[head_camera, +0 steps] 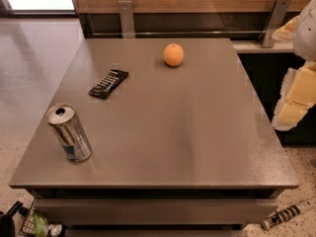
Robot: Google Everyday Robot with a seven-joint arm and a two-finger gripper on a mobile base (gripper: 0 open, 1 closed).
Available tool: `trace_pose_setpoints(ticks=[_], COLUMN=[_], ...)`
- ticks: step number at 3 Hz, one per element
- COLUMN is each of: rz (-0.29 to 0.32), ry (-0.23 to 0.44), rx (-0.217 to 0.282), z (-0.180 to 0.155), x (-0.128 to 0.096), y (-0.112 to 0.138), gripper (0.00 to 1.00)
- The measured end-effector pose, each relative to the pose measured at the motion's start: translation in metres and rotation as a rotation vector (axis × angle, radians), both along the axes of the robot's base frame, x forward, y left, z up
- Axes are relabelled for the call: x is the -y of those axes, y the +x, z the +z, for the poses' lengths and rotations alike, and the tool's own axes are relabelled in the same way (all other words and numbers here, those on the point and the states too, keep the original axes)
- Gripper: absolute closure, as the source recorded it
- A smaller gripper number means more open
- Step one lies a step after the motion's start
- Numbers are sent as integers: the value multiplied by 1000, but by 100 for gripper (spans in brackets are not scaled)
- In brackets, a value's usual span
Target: Move orange near redbull can
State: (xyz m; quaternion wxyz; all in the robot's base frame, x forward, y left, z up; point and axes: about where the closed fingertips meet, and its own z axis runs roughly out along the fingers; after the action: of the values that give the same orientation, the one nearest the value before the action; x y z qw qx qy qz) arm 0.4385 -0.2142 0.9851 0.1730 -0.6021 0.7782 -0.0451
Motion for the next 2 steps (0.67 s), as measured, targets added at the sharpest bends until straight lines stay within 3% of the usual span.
trace_pose_setpoints(ticks=[1, 2], rz=[0, -23], ry=[0, 36], rx=[0, 38], z=[0, 3], x=[0, 6], y=[0, 11], gripper=[0, 0])
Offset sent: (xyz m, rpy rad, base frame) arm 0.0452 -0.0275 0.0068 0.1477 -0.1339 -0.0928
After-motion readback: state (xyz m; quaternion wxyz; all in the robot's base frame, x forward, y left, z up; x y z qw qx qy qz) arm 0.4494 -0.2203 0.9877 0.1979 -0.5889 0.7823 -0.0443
